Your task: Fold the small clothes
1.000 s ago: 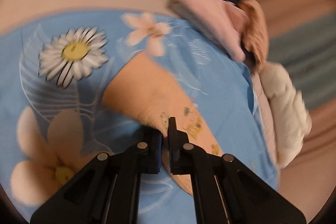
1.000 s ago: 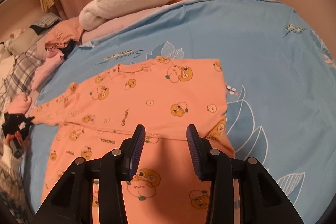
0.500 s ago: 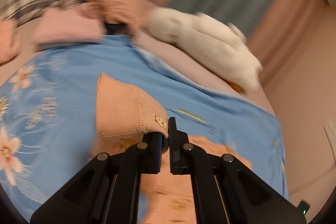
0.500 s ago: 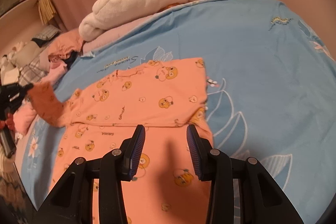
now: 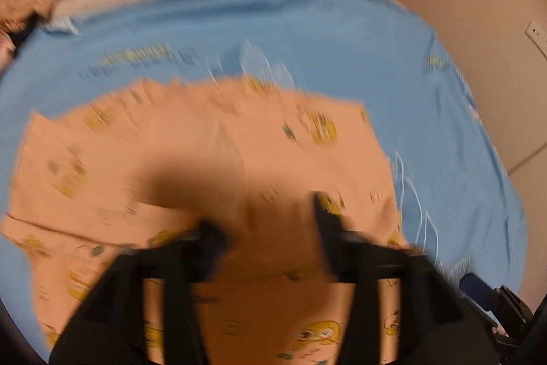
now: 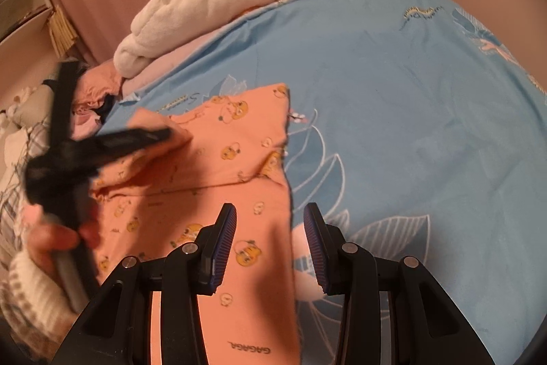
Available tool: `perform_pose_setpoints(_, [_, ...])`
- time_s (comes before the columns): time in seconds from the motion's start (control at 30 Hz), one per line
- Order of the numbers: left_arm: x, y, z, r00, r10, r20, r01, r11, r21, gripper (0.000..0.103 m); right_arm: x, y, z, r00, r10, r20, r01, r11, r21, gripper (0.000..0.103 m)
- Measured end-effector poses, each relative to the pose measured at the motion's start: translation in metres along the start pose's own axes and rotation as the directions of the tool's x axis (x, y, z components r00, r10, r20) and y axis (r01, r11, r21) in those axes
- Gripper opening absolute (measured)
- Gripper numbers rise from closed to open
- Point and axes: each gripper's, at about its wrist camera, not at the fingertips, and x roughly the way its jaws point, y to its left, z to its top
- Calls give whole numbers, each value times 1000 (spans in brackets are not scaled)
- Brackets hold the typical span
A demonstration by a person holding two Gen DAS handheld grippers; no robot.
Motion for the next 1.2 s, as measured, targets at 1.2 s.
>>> perform_pose_setpoints(1.2, [-123, 175, -113, 990, 32, 136, 7, 959, -282, 89, 130, 194, 15, 993, -31, -115, -50, 762, -646, 12])
